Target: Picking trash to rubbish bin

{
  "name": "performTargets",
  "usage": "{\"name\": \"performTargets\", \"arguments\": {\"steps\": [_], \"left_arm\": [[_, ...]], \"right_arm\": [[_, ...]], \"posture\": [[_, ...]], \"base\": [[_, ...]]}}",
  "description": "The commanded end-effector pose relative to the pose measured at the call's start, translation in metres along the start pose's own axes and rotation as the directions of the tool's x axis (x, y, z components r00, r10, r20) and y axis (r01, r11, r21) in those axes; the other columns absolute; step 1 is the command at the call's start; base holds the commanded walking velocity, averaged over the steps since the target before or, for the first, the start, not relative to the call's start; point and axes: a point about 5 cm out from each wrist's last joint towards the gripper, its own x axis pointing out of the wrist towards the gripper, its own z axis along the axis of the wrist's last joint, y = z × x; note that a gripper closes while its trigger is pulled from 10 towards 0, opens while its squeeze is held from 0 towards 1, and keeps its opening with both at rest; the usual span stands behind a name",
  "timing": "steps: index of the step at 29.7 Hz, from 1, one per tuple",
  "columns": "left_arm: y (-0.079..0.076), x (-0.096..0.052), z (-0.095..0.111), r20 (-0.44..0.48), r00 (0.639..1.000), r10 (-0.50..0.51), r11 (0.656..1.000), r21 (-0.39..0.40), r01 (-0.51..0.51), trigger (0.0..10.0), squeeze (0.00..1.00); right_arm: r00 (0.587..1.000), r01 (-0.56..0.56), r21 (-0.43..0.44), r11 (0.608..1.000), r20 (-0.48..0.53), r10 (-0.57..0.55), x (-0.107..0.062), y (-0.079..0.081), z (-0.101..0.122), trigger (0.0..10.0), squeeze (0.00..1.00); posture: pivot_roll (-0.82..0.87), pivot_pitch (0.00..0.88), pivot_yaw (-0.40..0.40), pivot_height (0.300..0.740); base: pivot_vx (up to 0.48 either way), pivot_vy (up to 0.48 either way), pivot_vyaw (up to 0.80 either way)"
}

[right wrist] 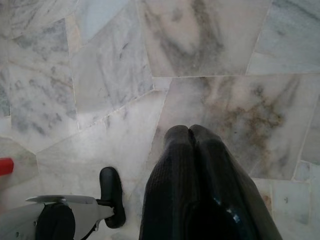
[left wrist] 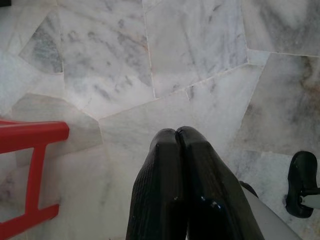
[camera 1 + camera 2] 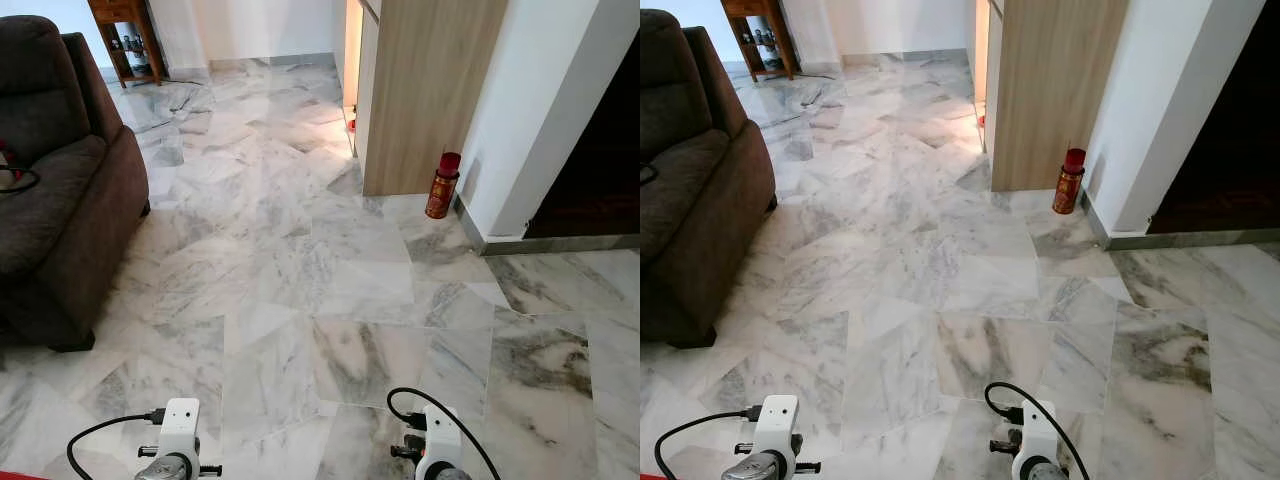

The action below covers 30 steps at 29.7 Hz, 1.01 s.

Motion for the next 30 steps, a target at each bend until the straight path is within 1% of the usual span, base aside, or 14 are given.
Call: {"name": "performTargets", "arguments": {"steps": [1,11,12,14,17,22,26,30], "left_arm": [[0.002,0.0,0.0,-0.005,1.0,0.003,1.0,0.008,-0.003,10.0,0.0],[0.002,0.0,0.0,-0.005,1.0,0.003,1.0,0.008,-0.003,10.0,0.0],[0.009,-0.002,-0.005,-0.003,1.0,0.029,0.999,-0.017,-0.029,10.0,0.0],[0.018,-0.004,-0.01,0.002,0.998,0.063,0.997,-0.049,-0.062,10.0,0.0],[0.021,-0.005,-0.01,0.009,0.997,0.073,0.996,-0.053,-0.072,10.0,0.0],[0.021,-0.005,-0.011,0.006,0.998,0.069,0.996,-0.047,-0.069,10.0,0.0],[0.016,-0.005,-0.013,0.008,0.998,0.056,0.997,-0.053,-0.056,10.0,0.0],[0.01,-0.005,-0.014,0.007,0.999,0.042,0.998,-0.039,-0.041,10.0,0.0]], "right_arm": [[1.0,0.001,0.003,1.0,0.0,-0.001,0.001,0.001,0.001,10.0,0.0],[1.0,0.001,0.003,1.0,0.0,-0.001,0.001,0.001,0.001,10.0,0.0],[1.0,0.009,0.022,1.0,0.005,-0.009,0.001,0.001,0.003,10.0,0.0],[1.0,0.007,0.036,0.999,0.011,-0.007,0.002,0.002,0.005,10.0,0.0],[1.0,0.002,0.033,0.999,0.01,-0.003,0.001,0.001,0.004,10.0,0.0],[1.0,0.008,0.04,0.999,0.009,-0.008,0.0,-0.001,0.002,10.0,0.0],[1.0,0.019,0.045,0.999,0.006,-0.02,-0.001,-0.007,0.0,10.0,0.0],[1.0,0.02,0.038,0.999,0.007,-0.021,-0.001,-0.009,0.001,10.0,0.0]], "posture": [[0.0,0.04,0.033,0.74],[0.0,0.04,0.033,0.74],[0.04,0.0,0.024,0.74],[0.04,0.0,0.025,0.74],[0.04,0.0,0.031,0.74],[0.03,0.0,0.039,0.74],[0.02,0.0,0.038,0.74],[0.02,0.0,0.024,0.74]], "base": [[0.0,0.0,0.0],[0.0,0.0,0.0],[0.0,0.0,0.0],[0.0,0.0,0.0],[0.0,0.0,0.0],[0.0,0.0,0.0],[0.0,0.0,0.0],[0.0,0.0,0.0]]}}
